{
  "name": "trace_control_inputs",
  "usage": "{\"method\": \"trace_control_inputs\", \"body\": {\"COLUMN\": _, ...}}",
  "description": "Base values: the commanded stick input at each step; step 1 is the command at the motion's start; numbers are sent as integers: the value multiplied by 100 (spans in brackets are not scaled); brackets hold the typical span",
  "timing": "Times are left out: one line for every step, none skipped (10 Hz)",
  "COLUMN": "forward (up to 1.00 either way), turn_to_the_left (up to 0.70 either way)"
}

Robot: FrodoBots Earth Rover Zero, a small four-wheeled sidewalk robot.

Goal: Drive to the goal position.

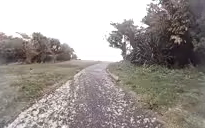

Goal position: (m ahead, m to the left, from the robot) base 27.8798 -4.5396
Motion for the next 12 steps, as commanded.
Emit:
{"method": "trace_control_inputs", "body": {"forward": 0, "turn_to_the_left": 0}}
{"method": "trace_control_inputs", "body": {"forward": 0, "turn_to_the_left": 0}}
{"method": "trace_control_inputs", "body": {"forward": 0, "turn_to_the_left": 0}}
{"method": "trace_control_inputs", "body": {"forward": 19, "turn_to_the_left": 0}}
{"method": "trace_control_inputs", "body": {"forward": 49, "turn_to_the_left": 0}}
{"method": "trace_control_inputs", "body": {"forward": 80, "turn_to_the_left": 0}}
{"method": "trace_control_inputs", "body": {"forward": 100, "turn_to_the_left": 0}}
{"method": "trace_control_inputs", "body": {"forward": 100, "turn_to_the_left": 0}}
{"method": "trace_control_inputs", "body": {"forward": 100, "turn_to_the_left": 0}}
{"method": "trace_control_inputs", "body": {"forward": 100, "turn_to_the_left": 0}}
{"method": "trace_control_inputs", "body": {"forward": 100, "turn_to_the_left": 0}}
{"method": "trace_control_inputs", "body": {"forward": 100, "turn_to_the_left": 0}}
